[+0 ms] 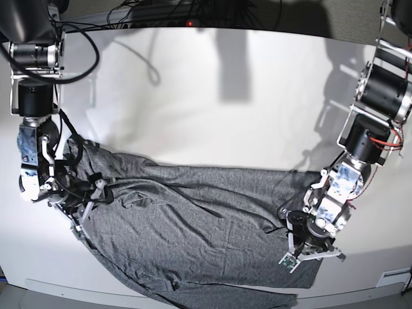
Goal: Fold the T-shirt properly
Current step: 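Lower the sleeve onto the body and open the left gripper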
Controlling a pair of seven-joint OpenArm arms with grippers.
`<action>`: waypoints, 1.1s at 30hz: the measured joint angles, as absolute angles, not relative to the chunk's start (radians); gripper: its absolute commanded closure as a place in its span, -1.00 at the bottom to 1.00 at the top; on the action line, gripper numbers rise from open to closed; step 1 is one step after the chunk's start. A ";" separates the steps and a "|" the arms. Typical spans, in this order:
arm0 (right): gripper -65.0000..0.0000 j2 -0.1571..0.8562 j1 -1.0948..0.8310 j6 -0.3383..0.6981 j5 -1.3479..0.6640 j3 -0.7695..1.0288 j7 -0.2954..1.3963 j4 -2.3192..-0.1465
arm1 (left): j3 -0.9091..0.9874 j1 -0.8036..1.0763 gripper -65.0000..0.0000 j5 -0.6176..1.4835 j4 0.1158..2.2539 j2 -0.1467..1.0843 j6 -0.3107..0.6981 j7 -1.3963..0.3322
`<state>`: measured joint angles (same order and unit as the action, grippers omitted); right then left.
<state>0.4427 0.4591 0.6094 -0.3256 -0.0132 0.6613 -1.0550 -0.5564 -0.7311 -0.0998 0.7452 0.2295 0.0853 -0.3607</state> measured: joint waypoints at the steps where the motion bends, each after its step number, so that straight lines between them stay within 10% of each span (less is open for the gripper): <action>1: 0.21 0.443 0.459 0.587 -0.348 -0.013 0.659 -1.055 | -0.556 -0.728 0.49 -0.061 0.745 0.230 0.086 -0.373; 33: 0.21 0.382 0.182 0.502 -0.245 0.102 0.479 -1.069 | -0.551 -0.466 0.49 -0.025 0.762 0.229 0.060 -0.212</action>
<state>0.3820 0.1822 0.5018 -0.2455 0.1017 0.4786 -1.0687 -0.5514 -0.4664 -0.0254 0.7620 0.2295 0.0601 -0.2123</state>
